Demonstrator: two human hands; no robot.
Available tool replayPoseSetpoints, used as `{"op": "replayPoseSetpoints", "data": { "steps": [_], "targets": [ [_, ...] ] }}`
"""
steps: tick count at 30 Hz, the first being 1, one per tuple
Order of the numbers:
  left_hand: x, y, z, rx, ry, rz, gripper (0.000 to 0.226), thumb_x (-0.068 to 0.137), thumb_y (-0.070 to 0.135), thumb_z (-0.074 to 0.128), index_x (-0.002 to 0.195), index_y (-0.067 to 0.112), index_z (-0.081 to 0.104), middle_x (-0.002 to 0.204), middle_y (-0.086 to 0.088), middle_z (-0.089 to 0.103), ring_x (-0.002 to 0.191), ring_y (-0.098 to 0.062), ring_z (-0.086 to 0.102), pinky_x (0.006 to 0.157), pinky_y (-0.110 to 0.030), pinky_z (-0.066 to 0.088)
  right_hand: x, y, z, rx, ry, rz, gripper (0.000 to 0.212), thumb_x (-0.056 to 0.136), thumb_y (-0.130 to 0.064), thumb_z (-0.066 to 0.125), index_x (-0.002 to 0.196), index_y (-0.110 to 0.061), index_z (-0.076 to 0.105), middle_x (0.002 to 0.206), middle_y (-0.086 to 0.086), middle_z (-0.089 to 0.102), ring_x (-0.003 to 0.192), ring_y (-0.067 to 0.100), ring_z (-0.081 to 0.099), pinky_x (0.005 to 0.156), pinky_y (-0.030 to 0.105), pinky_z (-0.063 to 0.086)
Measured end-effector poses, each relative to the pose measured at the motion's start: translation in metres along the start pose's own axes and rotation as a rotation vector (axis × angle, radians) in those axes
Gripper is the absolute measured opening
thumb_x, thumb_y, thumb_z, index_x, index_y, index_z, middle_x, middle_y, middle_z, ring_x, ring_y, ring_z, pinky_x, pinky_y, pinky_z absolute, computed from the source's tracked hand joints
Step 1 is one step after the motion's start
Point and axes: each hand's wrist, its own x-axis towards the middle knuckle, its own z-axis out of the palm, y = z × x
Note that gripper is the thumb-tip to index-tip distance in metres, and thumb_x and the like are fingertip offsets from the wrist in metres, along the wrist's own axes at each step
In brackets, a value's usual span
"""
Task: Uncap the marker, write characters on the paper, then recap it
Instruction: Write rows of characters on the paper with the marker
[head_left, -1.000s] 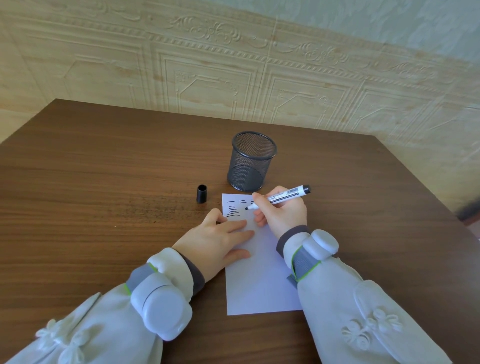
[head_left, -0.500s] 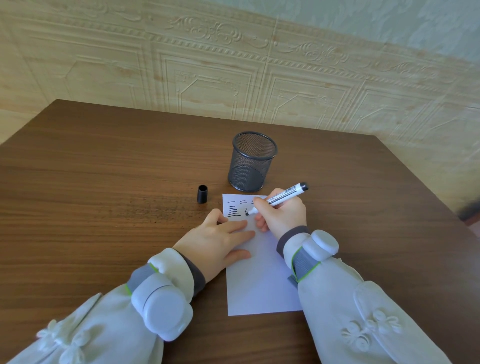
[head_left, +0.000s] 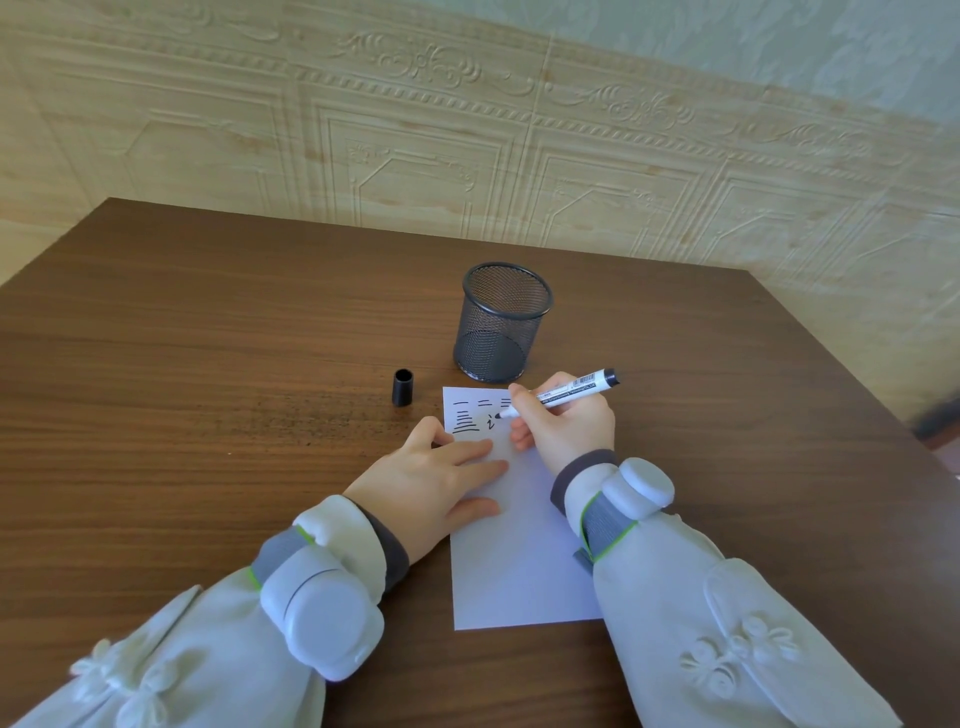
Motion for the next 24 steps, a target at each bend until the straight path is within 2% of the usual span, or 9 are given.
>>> {"op": "replayPoseSetpoints", "data": {
  "steps": [6, 13, 20, 24],
  "targets": [
    [-0.0005, 0.0011, -0.0004, 0.001, -0.002, -0.002, 0.049, 0.095, 0.050, 0.029, 0.143, 0.043, 0.020, 0.153, 0.017, 0.019, 0.126, -0.017, 0.022, 0.101, -0.027, 0.038, 0.0011, -0.0007, -0.0011, -0.034, 0.046, 0.023, 0.027, 0.081, -0.011, 0.066, 0.058, -0.011, 0.051, 0.047, 0.006, 0.063, 0.033, 0.017, 0.053, 0.046, 0.023, 0.049],
    [0.0001, 0.0006, 0.0003, 0.003, -0.004, -0.008, 0.049, 0.095, 0.050, 0.029, 0.143, 0.043, 0.020, 0.153, 0.017, 0.019, 0.126, -0.017, 0.022, 0.102, -0.028, 0.038, -0.0027, -0.0041, -0.0015, -0.049, 0.039, 0.022, 0.020, 0.080, -0.008, 0.064, 0.062, -0.004, 0.056, 0.040, -0.001, 0.059, 0.031, 0.015, 0.050, 0.040, 0.019, 0.046],
    [-0.0001, 0.0006, 0.0012, 0.001, 0.002, -0.008, 0.049, 0.095, 0.051, 0.029, 0.142, 0.044, 0.021, 0.153, 0.018, 0.019, 0.127, -0.018, 0.021, 0.101, -0.028, 0.039, -0.0015, -0.0056, -0.0022, -0.074, 0.061, 0.055, 0.024, 0.077, -0.008, 0.061, 0.055, -0.011, 0.051, 0.041, 0.001, 0.059, 0.032, 0.017, 0.051, 0.040, 0.024, 0.048],
    [-0.0003, 0.0014, -0.0005, 0.005, -0.001, -0.008, 0.049, 0.095, 0.050, 0.029, 0.143, 0.044, 0.020, 0.153, 0.018, 0.018, 0.127, -0.017, 0.021, 0.100, -0.026, 0.037, -0.0025, -0.0061, -0.0023, -0.035, 0.048, 0.035, 0.026, 0.080, -0.009, 0.066, 0.057, -0.010, 0.053, 0.044, 0.002, 0.061, 0.031, 0.014, 0.051, 0.039, 0.017, 0.043]
  ]
}}
